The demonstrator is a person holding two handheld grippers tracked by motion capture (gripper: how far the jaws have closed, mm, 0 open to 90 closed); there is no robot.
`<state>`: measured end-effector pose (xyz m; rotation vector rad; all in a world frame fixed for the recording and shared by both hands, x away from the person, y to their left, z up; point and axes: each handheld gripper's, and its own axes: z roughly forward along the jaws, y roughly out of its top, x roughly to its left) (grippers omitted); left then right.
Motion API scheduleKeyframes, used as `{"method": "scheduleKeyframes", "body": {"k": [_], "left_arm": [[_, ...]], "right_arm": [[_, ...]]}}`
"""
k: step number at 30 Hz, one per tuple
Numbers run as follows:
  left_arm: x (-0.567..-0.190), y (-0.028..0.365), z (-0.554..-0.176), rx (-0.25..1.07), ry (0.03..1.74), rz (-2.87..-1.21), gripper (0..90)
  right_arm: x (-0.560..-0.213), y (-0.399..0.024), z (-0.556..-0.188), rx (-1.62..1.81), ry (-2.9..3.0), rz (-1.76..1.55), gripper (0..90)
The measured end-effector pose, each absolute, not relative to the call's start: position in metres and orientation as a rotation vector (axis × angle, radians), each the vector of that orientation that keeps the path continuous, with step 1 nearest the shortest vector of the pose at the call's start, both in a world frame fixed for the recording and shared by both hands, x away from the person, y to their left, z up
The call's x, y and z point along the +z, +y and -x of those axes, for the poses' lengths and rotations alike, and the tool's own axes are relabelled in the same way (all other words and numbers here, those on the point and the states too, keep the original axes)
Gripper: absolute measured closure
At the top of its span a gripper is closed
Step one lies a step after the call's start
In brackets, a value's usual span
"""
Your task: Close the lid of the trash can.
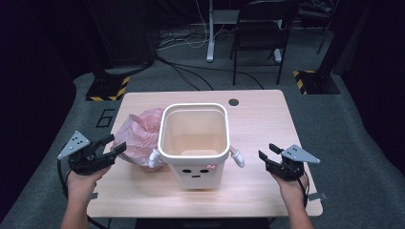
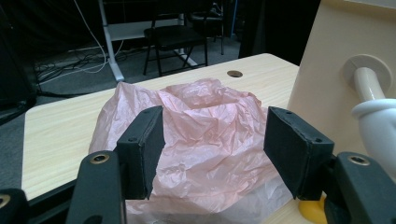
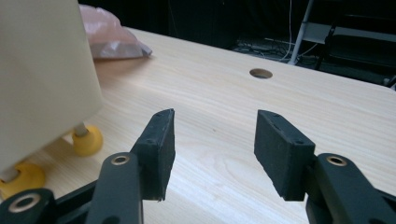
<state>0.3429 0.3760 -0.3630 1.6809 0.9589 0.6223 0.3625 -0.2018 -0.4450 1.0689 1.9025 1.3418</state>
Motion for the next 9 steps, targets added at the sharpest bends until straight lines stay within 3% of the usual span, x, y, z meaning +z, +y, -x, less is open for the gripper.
{"method": "scheduleKeyframes", "body": {"k": [9], "left_arm": [[-0.369,0.374,-0.351,0.616,0.983,-1.678,37.1]], "right_arm": [[-0.456,-0.213,-0.368,1.218,1.894,-1.09,43.0]]}}
